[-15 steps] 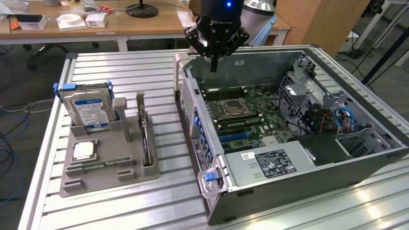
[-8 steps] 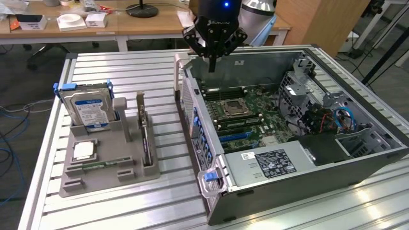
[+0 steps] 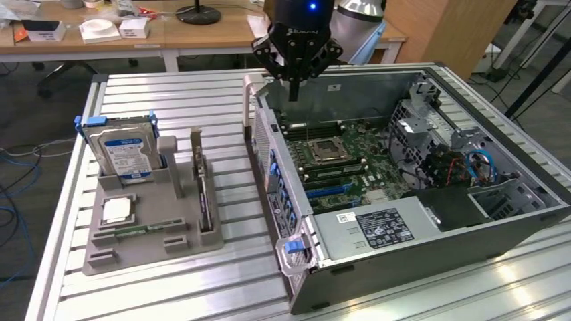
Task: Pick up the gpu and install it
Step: 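Reach for the gpu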
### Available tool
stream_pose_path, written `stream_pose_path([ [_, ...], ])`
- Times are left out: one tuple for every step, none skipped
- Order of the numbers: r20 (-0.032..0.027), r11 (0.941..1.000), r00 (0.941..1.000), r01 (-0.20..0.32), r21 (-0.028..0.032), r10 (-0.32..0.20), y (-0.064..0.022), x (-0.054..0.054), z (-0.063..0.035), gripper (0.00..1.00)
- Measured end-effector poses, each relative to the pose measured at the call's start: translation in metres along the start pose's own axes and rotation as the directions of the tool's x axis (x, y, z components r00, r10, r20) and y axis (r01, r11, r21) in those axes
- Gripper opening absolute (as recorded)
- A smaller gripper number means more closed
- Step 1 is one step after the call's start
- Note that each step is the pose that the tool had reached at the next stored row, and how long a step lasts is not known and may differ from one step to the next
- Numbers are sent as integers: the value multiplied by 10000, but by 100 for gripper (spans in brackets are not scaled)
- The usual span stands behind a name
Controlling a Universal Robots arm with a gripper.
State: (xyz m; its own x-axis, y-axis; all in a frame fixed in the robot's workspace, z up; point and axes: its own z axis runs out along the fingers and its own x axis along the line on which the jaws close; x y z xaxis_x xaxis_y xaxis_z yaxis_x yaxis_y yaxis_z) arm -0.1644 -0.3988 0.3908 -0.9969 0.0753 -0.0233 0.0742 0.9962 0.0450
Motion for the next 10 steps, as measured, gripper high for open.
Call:
stream_pose_path([
  [0, 10000, 10000, 0, 0, 0, 0, 5, 0, 11],
  [0, 10000, 10000, 0, 0, 0, -1, 10, 0, 11],
  [0, 10000, 10000, 1, 0, -1, -1, 15, 0, 11],
  [0, 10000, 10000, 0, 0, 0, -2, 20, 1, 11],
  [1, 10000, 10000, 0, -1, 0, -2, 26, 1, 11],
  [0, 10000, 10000, 0, 0, 0, -2, 31, 1, 11],
  [0, 10000, 10000, 0, -1, 0, -3, 37, 1, 11],
  [0, 10000, 10000, 0, -1, 0, -3, 43, 2, 11],
  [0, 10000, 10000, 1, 0, -1, -4, 49, 1, 11],
  [0, 10000, 10000, 1, 0, -1, -4, 56, 2, 11],
])
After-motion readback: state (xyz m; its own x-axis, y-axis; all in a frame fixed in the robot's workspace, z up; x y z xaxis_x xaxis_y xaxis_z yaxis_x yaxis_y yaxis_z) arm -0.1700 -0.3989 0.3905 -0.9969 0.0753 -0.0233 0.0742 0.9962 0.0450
